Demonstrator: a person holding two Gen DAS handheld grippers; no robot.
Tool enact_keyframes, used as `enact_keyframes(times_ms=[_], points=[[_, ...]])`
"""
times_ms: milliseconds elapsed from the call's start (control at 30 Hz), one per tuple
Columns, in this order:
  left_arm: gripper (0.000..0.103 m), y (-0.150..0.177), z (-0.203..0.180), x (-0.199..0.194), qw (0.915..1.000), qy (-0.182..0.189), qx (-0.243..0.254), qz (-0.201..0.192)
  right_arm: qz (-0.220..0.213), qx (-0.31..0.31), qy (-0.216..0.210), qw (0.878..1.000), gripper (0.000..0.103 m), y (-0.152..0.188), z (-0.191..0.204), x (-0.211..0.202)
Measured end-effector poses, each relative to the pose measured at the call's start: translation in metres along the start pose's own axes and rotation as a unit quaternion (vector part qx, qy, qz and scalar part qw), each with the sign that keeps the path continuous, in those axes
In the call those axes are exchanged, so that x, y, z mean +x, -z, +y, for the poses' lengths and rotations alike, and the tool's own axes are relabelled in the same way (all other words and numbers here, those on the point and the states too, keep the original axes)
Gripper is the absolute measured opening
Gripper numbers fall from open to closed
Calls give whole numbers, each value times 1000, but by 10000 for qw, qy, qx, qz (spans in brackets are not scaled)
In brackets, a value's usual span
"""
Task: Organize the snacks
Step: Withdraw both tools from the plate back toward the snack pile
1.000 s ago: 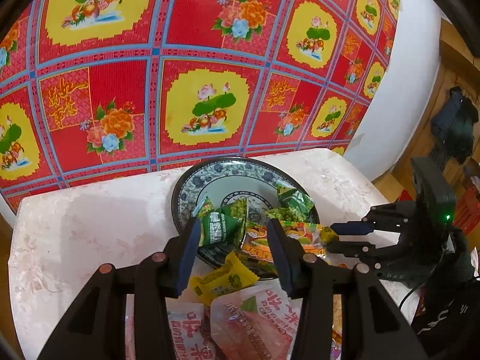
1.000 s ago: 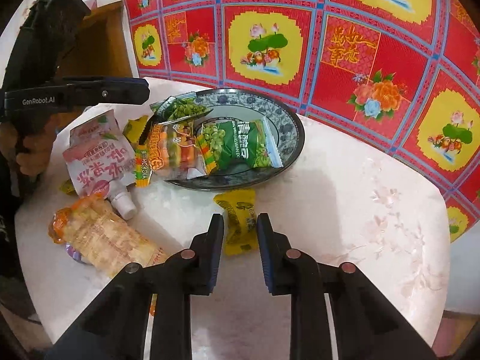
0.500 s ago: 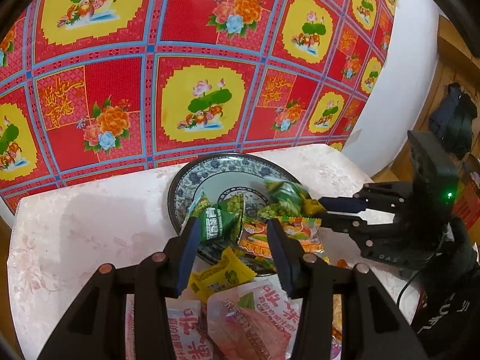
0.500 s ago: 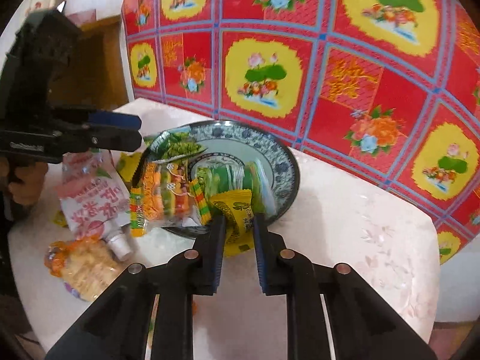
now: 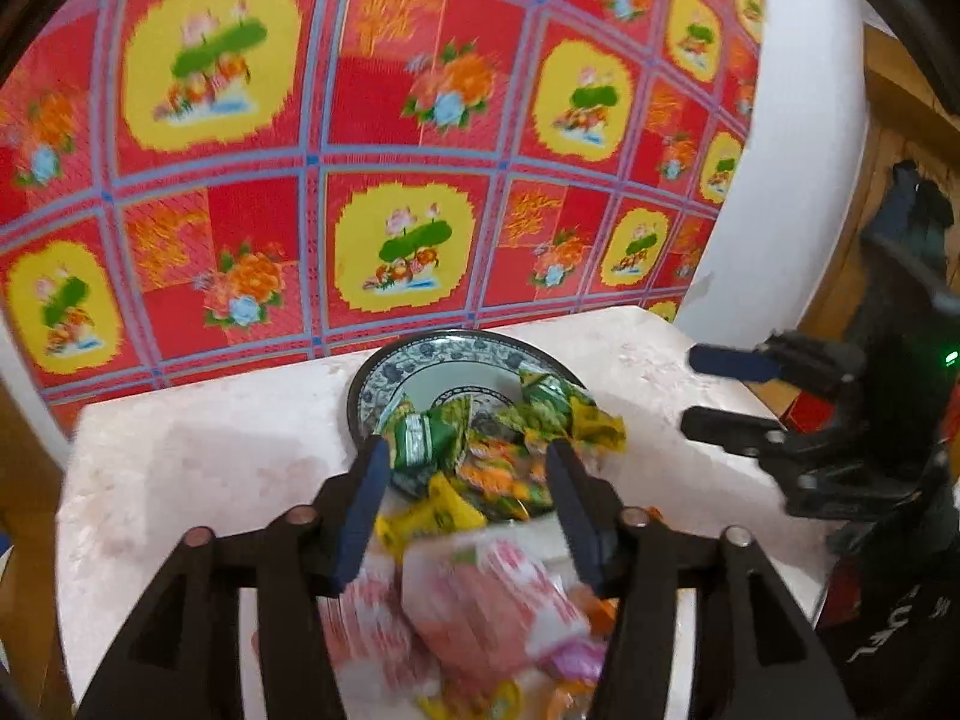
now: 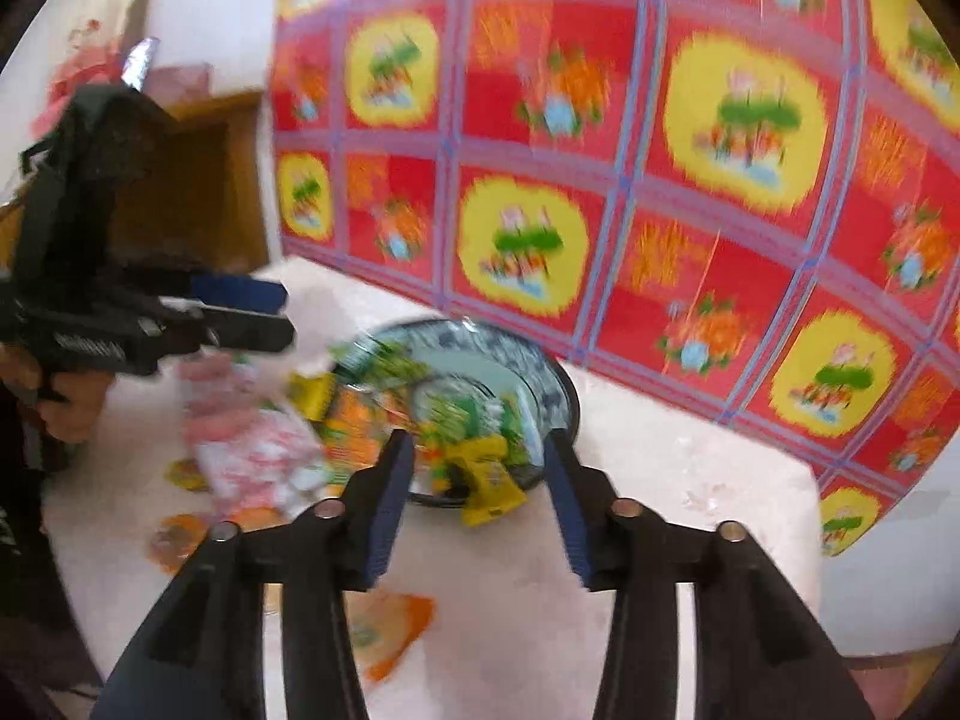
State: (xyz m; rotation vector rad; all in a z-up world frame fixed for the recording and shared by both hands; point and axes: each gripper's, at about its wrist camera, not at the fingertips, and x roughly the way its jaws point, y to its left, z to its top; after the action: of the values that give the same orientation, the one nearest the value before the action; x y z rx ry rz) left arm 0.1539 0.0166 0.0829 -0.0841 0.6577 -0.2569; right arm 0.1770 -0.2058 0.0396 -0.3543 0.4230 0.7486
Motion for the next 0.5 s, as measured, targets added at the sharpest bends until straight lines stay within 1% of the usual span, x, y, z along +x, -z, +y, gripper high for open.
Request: enact_keyframes(times_ms=[67,133,200,267,333,433,500], points=[[61,10,-6,-10,10000,-27,-69,4,-115,-76,-50,9999,51,0,12,-19],[61,26,-13,-24,9998,26,-189,-33,-214,-61,-179,9996,51,4,26,-34],[61,40,-18,-37,9995,67,-278,-106,-352,106,-375,9986,52,10,39,-46],[61,55,-24,-48,9995,20,-281,-121,-442,334,-521,9971,52,18,49,-52],[61,74,-34,-56,9998,-122,-161,-49,-514,572,-634,9950,52,30,62,-56],[61,99,-48,-63,9992,-381,74,-73,-428,745,-582,9946,52,51,79,-57],[61,114,-52,-64,9986,-512,94,-117,-318,799,-495,9951,52,64,87,-54]])
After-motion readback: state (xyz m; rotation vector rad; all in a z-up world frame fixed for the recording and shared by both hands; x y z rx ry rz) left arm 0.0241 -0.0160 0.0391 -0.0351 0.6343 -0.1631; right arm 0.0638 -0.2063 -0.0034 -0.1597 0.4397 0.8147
